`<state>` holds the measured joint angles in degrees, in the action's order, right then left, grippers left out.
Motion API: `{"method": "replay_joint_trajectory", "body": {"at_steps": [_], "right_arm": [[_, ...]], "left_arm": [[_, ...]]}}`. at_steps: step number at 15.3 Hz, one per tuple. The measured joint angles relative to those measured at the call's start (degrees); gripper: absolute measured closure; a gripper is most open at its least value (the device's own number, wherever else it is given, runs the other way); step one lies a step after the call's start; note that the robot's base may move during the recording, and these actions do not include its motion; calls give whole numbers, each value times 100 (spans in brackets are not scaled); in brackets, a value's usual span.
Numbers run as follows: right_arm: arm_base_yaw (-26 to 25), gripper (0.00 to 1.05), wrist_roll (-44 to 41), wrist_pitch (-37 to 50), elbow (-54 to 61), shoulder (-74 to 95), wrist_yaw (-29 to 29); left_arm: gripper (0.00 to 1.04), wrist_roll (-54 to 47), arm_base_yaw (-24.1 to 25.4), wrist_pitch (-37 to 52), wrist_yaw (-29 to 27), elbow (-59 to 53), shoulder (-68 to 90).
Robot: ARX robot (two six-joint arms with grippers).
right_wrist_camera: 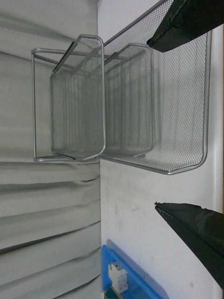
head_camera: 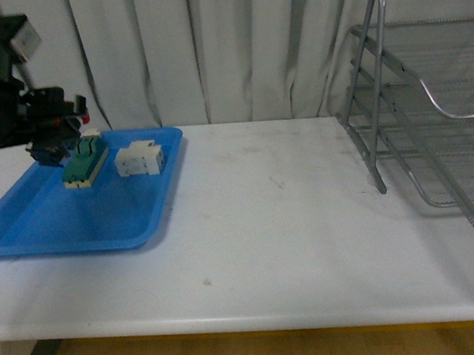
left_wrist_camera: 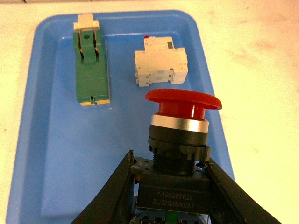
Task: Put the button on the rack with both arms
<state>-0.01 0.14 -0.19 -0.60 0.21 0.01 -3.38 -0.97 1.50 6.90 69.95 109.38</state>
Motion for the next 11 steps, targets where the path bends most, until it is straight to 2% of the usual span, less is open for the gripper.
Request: {"method": "replay_joint_trajectory", "body": {"at_steps": [5, 9, 11], "right_arm": [[0, 6, 0, 0, 0, 0, 0], [0, 6, 0, 0, 0, 0, 0], [0, 6, 0, 0, 0, 0, 0]], "left_arm": [[68, 216, 146, 264, 216, -1915, -1836], [68, 417, 417, 592, 162, -2898, -2728], [68, 796, 374, 702, 413, -3344, -2979]]}}
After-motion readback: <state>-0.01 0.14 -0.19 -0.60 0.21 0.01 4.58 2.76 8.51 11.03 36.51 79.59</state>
